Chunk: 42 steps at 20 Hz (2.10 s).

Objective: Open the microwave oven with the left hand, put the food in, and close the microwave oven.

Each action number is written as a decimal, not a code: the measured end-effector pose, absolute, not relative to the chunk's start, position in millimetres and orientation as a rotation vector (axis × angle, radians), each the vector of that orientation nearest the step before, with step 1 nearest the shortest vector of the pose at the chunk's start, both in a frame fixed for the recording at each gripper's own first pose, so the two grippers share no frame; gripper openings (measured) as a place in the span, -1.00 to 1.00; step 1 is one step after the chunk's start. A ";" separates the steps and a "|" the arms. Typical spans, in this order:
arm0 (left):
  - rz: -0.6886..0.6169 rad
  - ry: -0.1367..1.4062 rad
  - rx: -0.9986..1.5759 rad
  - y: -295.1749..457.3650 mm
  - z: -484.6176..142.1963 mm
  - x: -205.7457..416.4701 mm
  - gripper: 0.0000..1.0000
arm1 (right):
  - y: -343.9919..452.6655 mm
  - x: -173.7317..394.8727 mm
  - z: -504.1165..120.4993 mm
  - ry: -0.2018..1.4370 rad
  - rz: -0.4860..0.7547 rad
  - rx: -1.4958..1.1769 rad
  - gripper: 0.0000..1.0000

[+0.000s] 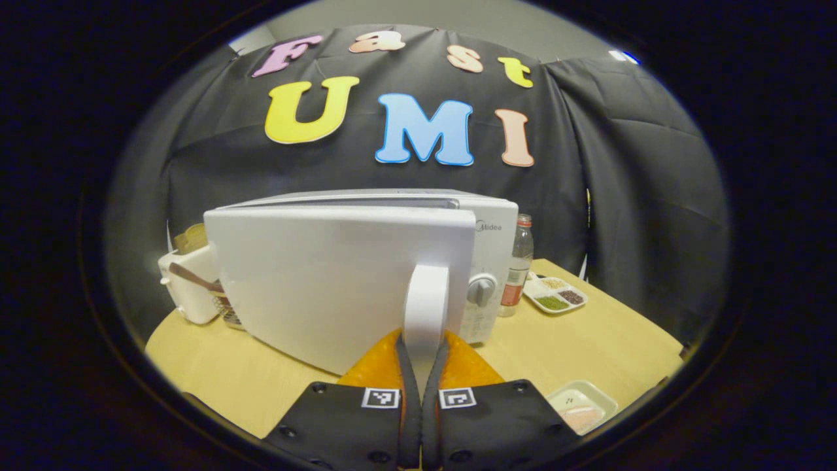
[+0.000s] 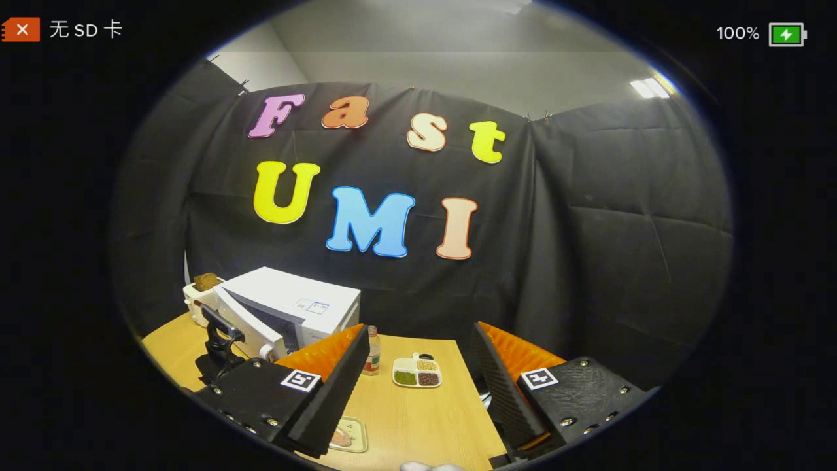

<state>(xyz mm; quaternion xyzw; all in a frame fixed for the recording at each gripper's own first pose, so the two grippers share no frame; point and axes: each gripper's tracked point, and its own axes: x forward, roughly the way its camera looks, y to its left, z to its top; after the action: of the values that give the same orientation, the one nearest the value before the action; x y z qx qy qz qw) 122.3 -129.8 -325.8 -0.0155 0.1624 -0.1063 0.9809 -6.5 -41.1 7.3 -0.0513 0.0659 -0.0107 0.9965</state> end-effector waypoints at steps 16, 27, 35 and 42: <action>-0.005 0.346 0.120 6.5 -311.8 14.5 0.96 | 14.2 -11.2 -1.9 0.129 0.119 -0.051 0.92; 0.190 0.370 0.082 138.2 -306.2 -50.3 0.95 | 86.1 -8.4 -19.7 0.158 0.265 -0.024 0.92; 0.337 0.361 0.107 225.3 -288.6 -83.0 1.00 | 111.6 -14.4 -37.0 0.180 0.315 -0.028 0.92; 0.344 0.318 0.116 224.0 -264.4 -94.6 0.95 | 96.7 -10.2 -63.8 0.204 0.285 -0.054 0.92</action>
<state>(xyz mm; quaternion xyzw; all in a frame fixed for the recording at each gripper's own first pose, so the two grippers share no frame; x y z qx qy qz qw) -94.6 224.0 -264.4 0.0576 0.1576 0.1704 0.9710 -10.2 96.7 -63.8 -0.0271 0.1015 0.1416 0.9843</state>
